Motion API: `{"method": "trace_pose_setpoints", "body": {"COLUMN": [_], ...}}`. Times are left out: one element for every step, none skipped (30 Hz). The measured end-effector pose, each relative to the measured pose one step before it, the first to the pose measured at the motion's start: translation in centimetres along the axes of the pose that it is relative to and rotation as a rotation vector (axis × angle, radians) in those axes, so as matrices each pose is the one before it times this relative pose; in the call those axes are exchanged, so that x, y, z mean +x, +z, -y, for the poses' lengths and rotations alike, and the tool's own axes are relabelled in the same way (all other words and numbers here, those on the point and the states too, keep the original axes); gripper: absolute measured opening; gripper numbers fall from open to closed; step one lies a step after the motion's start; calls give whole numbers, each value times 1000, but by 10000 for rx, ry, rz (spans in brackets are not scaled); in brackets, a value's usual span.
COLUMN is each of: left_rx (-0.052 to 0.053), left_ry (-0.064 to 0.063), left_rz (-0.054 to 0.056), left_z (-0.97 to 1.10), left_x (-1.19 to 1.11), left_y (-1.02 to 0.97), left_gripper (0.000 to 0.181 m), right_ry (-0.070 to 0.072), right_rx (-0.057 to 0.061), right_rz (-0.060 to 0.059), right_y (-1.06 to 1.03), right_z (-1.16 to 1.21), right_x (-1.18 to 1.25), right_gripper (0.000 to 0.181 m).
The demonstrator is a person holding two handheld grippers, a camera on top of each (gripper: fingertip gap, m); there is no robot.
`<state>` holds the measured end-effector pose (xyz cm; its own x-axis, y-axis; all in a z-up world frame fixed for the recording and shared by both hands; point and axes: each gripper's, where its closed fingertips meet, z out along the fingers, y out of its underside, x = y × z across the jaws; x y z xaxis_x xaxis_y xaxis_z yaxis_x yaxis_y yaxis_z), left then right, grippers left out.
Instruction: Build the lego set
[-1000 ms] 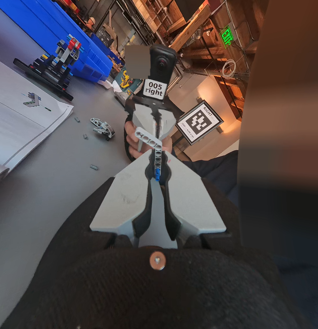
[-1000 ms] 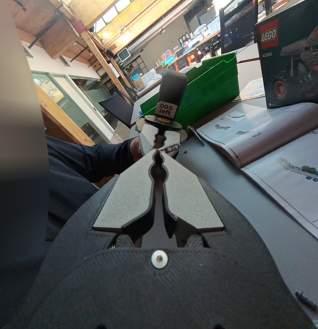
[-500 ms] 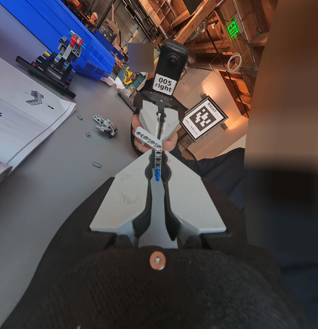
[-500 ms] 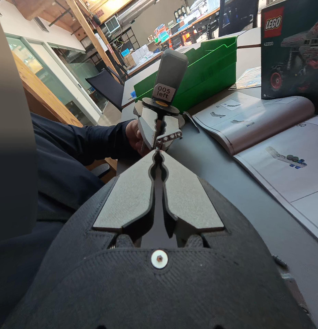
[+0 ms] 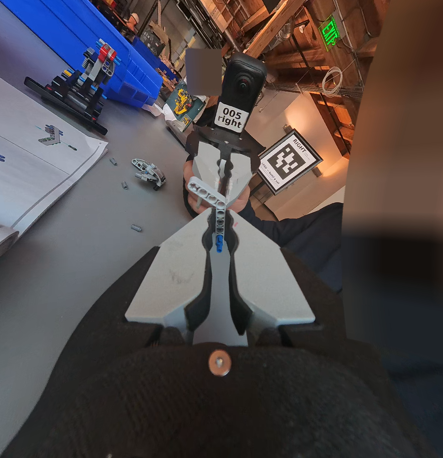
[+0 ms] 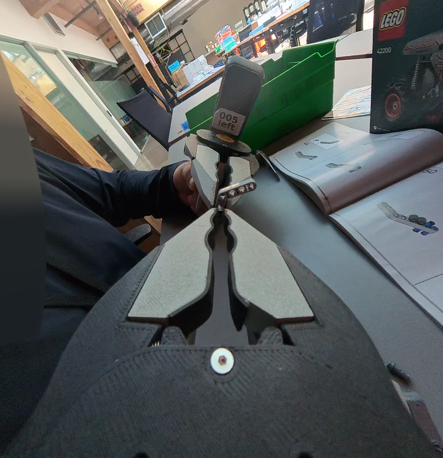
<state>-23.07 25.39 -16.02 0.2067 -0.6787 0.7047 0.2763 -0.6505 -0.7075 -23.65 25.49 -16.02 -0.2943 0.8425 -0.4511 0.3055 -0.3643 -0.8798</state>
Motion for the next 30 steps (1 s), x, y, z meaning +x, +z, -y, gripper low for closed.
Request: {"method": "trace_pose_setpoints", "body": {"left_rx": [-6, 9, -13, -13, -22, -65, -84, -72, -67, -102, -141, -177, -195, -170, -150, -142, -176, -163, -169, -127, -76, -48, -59, -36, -39, -30, -29, -17, -40, -48], "left_ry": [8, -6, -6, 2, 13, 23, 19, 2, -3, 1, -1, -25, -32, -24, -40, -58, -44, -37, -33, -2, 14, -6, -18, -14, -14, -15, -23, -19, 2, -4], "left_rz": [11, 2, 10, 2, 12, 43, 50, 22, 22, 67, 77, 82, 86, 57, -1, -28, -39, -15, -11, 18, 19, 15, 16, 43, 42, 50, 43, 31, 12, -6], "left_z": [-15, 15, -19, -23, -32, -83, -100, -87, -86, -121, -159, -196, -238, -223, -196, -202, -241, -208, -235, -192, -122, -71, -80, -52, -50, -36, -27, -11, -52, -75], "left_x": [-14, 0, -24, 1, -12, -44, -60, -32, -38, -103, -131, -148, -171, -130, -48, -5, 1, -27, -29, -39, -8, -26, -35, -76, -65, -92, -81, -59, -18, 4], "left_y": [-8, -3, -6, 10, 13, 2, -18, -15, -22, -44, -43, -92, -82, -69, -41, -6, 23, -11, -20, -5, 30, 41, 58, 44, 50, 50, 53, 38, 45, 20], "left_gripper": [4, 4, 4, 4, 4, 4, 4, 4, 4, 4, 4, 4, 4, 4, 4, 4, 4, 4, 4, 4, 4, 4, 4, 4, 4, 4, 4, 4, 4, 4], "right_ry": [15, 32, 39, 27, 7, -21, -35, -40, -36, -15, 11, 35, 57, 72, 89, 53, 20, 19, 40, 72, 89, 94, 95, 84, 64, 54, 65, 82, 74, 51], "right_rx": [-2, 9, -5, 2, 1, -45, -88, -79, -65, -83, -94, -108, -115, -83, -65, -76, -87, -62, -48, -34, 0, 19, 19, 24, 10, 7, 3, 15, -4, -33], "right_rz": [13, 19, 22, 23, 16, 1, -8, -10, -11, -26, -28, -22, -9, 15, 39, 42, 39, 11, 7, 16, 30, 35, 31, 7, -4, -9, 2, 24, 54, 63], "right_y": [29, 4, 2, -5, -5, 12, 29, 34, 37, 50, 75, 112, 148, 151, 112, 80, 63, 86, 113, 94, 47, -4, -1, -19, -7, -17, -19, -19, -14, 3], "right_z": [-11, 4, -27, -21, -19, -68, -127, -104, -96, -125, -145, -202, -259, -243, -213, -205, -208, -211, -211, -202, -129, -89, -80, -64, -65, -32, -21, 5, -8, -51], "right_x": [-11, 2, 13, -7, -21, -11, -1, 0, 0, 33, 58, 73, 77, 72, 12, -21, -51, -41, -31, -29, -23, 1, 18, 44, 53, 70, 90, 64, 19, -16], "right_gripper": [0, 0, 0, 0, 0, 0, 0, 0, 0, 0, 0, 0, 0, 0, 0, 0, 0, 0, 0, 0, 0, 0, 0, 0, 0, 0, 0, 0, 0, 0]}}
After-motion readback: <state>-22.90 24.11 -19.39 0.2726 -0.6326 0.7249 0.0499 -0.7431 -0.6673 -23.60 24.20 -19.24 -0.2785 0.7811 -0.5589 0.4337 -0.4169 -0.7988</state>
